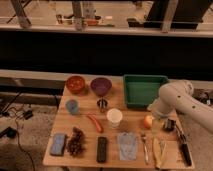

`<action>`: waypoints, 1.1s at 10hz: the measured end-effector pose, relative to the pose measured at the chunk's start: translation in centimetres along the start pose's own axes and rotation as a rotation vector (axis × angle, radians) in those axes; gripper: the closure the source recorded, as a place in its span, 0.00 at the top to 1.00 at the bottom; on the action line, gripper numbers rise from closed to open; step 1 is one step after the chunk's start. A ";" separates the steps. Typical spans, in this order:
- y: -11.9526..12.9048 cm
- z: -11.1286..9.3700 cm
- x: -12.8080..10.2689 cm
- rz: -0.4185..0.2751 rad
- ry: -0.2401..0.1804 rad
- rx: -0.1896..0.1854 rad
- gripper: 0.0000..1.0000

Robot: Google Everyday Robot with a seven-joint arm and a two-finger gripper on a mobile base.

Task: Place apple in paper cup

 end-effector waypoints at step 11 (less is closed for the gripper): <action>-1.7 5.3 -0.4 -0.032 -0.017 -0.040 0.80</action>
